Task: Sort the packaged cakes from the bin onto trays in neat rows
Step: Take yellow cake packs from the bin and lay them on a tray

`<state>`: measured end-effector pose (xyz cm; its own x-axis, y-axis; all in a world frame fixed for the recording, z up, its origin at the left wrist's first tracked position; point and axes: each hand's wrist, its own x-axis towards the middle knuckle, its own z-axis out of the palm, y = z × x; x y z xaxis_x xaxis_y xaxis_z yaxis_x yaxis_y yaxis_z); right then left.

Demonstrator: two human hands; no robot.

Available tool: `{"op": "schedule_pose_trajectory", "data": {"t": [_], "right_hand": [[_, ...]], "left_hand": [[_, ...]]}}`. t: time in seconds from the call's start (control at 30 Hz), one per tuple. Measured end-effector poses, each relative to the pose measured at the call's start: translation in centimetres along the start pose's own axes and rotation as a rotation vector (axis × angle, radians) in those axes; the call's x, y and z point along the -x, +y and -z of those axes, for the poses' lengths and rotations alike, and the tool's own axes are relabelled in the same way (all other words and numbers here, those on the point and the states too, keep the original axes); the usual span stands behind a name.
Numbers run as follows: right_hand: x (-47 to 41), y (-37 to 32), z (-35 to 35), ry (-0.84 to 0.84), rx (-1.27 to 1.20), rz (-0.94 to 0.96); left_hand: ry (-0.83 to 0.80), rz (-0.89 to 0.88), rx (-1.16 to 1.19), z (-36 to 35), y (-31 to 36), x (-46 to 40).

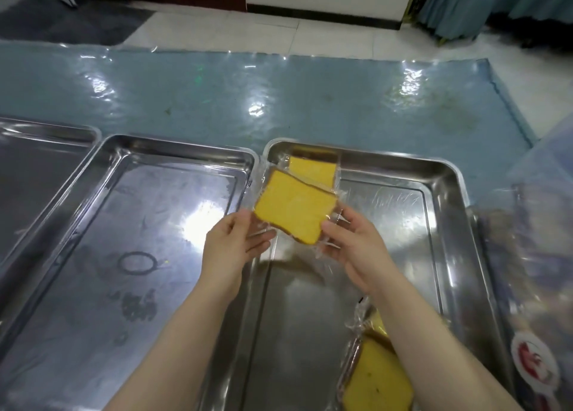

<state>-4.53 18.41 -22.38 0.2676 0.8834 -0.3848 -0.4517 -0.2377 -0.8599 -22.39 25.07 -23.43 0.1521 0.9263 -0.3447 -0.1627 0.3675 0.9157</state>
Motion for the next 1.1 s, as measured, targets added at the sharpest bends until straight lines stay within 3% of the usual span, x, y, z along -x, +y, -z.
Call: {"op": "schedule_pose_trajectory", "data": {"t": [0.2,0.27,0.33,0.47,0.6,0.73,0.93,1.1], "right_hand": [[-0.2,0.8,1.7,0.187,0.202,0.067],[-0.2,1.5,2.1,0.261,0.288,0.05],[-0.2,2.1,2.7,0.3,0.373,0.04],[-0.2,2.5,2.9,0.353,0.647,0.06],[0.3,3.4,2.5,0.332,1.175,0.284],[0.9,4.5,2.2,0.197,1.327,0.249],[0.9,3.8,2.0,-0.034,1.305,0.197],[4.7,2.8,4.0,0.227,1.207,0.317]], "left_hand": [[0.038,0.006,-0.234,0.1,-0.8,0.6],[0.081,-0.052,-0.409,0.1,-1.4,0.8],[0.09,-0.218,-0.669,0.1,-2.0,1.2],[-0.161,-0.691,-1.221,-0.6,-3.7,1.7],[-0.369,-0.849,-1.485,-1.1,-5.7,2.2],[-0.336,-0.817,-1.551,-0.9,-6.9,2.1],[-0.301,-0.642,-1.613,-1.0,-7.3,0.1],[-0.303,-0.662,-1.641,-0.9,-7.7,-0.1]]}}
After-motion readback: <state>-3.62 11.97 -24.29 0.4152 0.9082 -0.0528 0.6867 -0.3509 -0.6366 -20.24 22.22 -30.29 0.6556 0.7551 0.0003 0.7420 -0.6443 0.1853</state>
